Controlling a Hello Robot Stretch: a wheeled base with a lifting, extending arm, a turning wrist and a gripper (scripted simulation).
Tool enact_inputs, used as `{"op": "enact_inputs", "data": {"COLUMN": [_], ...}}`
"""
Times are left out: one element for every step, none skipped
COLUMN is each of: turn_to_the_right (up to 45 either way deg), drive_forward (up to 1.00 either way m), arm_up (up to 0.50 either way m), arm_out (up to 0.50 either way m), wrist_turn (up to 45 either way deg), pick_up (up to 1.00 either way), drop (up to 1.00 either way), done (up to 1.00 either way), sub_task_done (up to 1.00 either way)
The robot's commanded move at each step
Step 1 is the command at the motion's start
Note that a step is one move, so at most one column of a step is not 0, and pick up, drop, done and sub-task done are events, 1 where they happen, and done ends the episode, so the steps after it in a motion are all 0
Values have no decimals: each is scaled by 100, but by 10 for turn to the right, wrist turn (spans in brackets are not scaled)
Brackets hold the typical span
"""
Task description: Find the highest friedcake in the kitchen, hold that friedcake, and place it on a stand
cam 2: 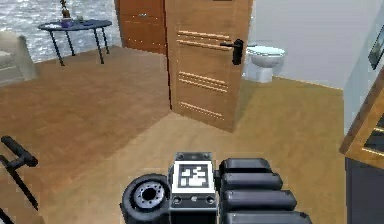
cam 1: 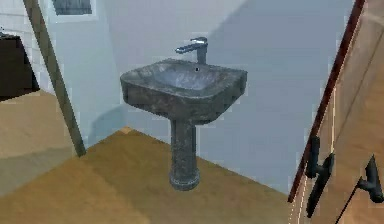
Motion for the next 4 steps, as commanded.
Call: {"op": "enact_inputs", "data": {"turn_to_the_right": [0,-450,-30,-60], "drive_forward": [35,0,0,0], "arm_up": [0,0,0,0], "arm_out": [0,0,0,0], "wrist_turn": [0,0,0,0], "pick_up": [0,0,0,0], "drop": [0,0,0,0], "done": [0,0,0,0], "sub_task_done": [0,0,0,0]}}
